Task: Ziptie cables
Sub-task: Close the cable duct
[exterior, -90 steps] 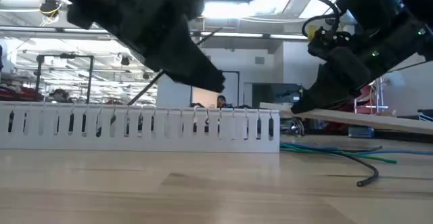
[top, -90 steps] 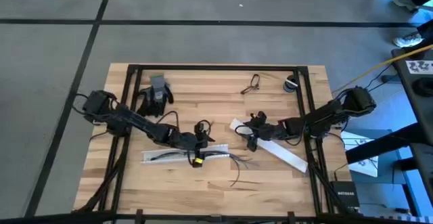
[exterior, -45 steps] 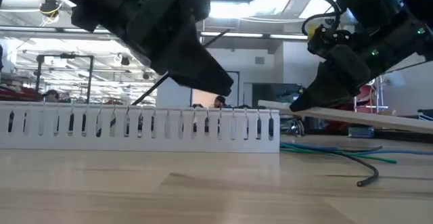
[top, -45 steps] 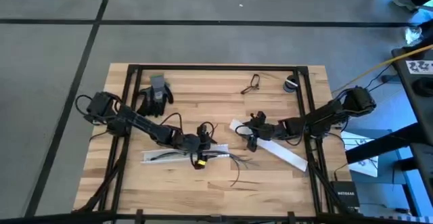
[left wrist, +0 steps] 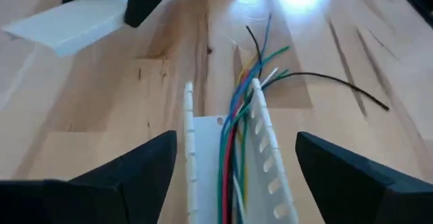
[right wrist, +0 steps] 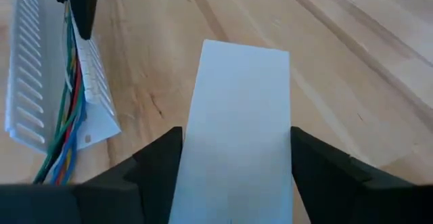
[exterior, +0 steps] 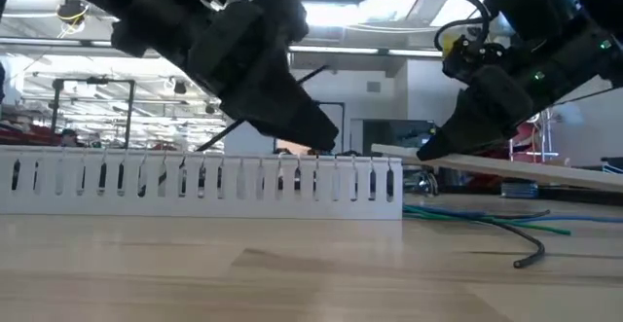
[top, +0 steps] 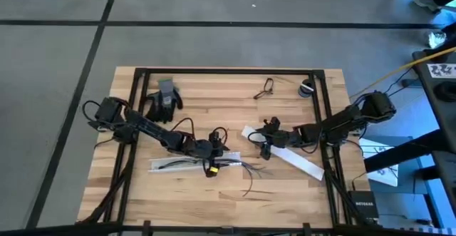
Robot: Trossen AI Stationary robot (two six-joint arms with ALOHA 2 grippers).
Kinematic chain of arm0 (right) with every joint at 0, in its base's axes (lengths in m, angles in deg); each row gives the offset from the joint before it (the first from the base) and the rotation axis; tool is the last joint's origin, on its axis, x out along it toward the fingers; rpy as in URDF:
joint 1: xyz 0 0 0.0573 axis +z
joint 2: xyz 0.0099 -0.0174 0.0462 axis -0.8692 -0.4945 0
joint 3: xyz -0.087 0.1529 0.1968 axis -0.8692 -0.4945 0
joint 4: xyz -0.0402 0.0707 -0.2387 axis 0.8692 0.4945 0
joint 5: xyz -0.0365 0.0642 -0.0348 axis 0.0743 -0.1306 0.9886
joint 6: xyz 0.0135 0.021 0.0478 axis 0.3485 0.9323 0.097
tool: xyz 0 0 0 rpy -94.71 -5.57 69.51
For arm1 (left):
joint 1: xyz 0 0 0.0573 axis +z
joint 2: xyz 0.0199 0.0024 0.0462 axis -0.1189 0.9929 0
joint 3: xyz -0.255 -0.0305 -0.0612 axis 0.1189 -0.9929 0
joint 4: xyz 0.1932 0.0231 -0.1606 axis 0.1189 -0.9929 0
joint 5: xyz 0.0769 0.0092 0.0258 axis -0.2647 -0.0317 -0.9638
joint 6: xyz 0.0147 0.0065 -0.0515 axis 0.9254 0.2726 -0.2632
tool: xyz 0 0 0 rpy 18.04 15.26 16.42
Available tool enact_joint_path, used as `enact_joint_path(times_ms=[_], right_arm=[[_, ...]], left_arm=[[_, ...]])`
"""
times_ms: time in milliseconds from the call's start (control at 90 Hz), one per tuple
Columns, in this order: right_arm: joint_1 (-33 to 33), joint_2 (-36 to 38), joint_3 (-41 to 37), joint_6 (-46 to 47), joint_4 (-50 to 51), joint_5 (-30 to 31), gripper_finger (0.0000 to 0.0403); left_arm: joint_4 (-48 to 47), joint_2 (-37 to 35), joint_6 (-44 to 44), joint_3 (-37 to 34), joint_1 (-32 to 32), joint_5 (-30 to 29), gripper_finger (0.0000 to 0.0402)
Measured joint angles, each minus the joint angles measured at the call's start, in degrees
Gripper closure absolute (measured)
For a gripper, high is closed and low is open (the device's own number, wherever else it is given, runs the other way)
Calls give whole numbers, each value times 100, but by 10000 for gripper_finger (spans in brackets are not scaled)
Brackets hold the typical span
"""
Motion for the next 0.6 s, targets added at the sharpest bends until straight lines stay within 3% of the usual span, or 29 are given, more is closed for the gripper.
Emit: enact_joint_path(times_ms=[89,289,600], right_arm=[[0,0,0,-2,2,11,173],[0,0,0,-12,2,7,173],[2,0,0,-35,-7,8,173]], left_arm=[[1,142,-73,-3,25,-123,112],[168,237,-160,-1,53,199,112],[1515,956,-194,58,53,196,112]])
